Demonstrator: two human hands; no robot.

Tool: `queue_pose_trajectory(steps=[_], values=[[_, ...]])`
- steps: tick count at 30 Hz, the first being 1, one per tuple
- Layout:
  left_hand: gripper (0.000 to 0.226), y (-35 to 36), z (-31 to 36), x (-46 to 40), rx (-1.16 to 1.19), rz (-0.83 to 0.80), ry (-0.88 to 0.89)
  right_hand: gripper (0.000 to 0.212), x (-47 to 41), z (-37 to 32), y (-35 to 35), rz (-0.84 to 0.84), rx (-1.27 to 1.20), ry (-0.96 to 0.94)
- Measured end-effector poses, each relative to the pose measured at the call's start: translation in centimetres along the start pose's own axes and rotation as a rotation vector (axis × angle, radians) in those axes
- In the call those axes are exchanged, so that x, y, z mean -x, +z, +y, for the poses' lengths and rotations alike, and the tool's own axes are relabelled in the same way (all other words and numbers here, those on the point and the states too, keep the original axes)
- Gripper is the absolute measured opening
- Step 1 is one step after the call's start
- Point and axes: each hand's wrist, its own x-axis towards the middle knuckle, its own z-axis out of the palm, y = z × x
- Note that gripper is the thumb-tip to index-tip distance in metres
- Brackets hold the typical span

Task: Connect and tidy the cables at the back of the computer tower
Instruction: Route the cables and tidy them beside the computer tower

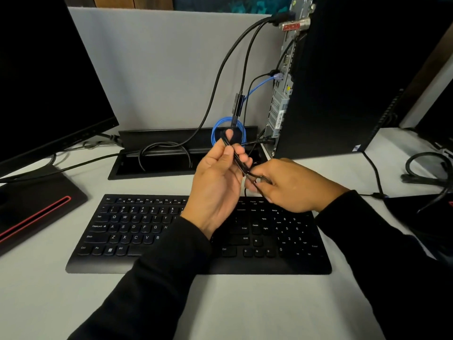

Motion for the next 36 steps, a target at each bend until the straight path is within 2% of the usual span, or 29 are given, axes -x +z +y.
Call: queue_pose_trajectory(steps=[3,5,8,11,13,15,17,19,22,24,27,32,34,36], values=[[0.031,-0.2,-0.6,-0.4,-0.138,0.094,0.123,0.021,0.1,-0.6,0.0,-0.067,0.024,-0.003],[0.031,-0.6,-0.7,-0.6,-0.389,0.132,0.226,0.018,0.1,-1.1,-0.2,-0.075,0.089,-0.015],[0.034,-1.4,-1.2,-0.5,-0.841,0.090,0.274,0.014,0.2,-2.1,-0.7,-0.003,0.243,-0.054],[0.037,-1.8,-1.5,-0.4,-1.075,-0.018,0.228,0.009,0.5,-3.0,-1.6,0.137,0.349,-0.107],[0.031,-1.6,-0.9,-0.5,-1.011,-0.108,0.119,0.003,0.8,-3.1,-2.3,0.243,0.320,-0.132],[0.036,-1.2,-0.4,-0.3,-0.881,-0.177,-0.031,0.016,1.0,-2.5,-2.8,0.374,0.231,-0.167],[0.040,-0.9,-0.1,0.0,-0.698,-0.191,-0.147,0.021,0.8,-1.5,-3.3,0.502,0.134,-0.197],[0.040,-0.5,0.3,0.1,-0.488,-0.182,-0.277,0.015,0.7,-0.7,-3.4,0.599,0.058,-0.216],[0.051,0.1,1.3,0.2,-0.351,-0.203,-0.393,0.013,0.5,0.3,-2.8,0.672,-0.008,-0.209],[0.044,0.1,1.4,0.2,-0.309,-0.200,-0.371,0.017,0.3,1.0,-2.3,0.637,-0.024,-0.179],[0.036,-0.6,1.0,-0.2,-0.200,-0.120,-0.292,0.020,0.2,2.0,-2.4,0.457,0.002,-0.086],[0.034,-3.5,1.6,-1.5,0.195,0.061,-0.197,0.027,1.7,3.7,-3.6,0.214,0.011,0.096],[0.033,-3.7,1.4,-1.6,0.206,0.117,-0.131,0.028,1.3,3.2,-3.0,0.069,0.055,0.115],[0.030,-3.4,0.7,-1.6,0.121,0.141,-0.073,0.027,0.7,1.9,-1.6,-0.049,0.087,0.074]])
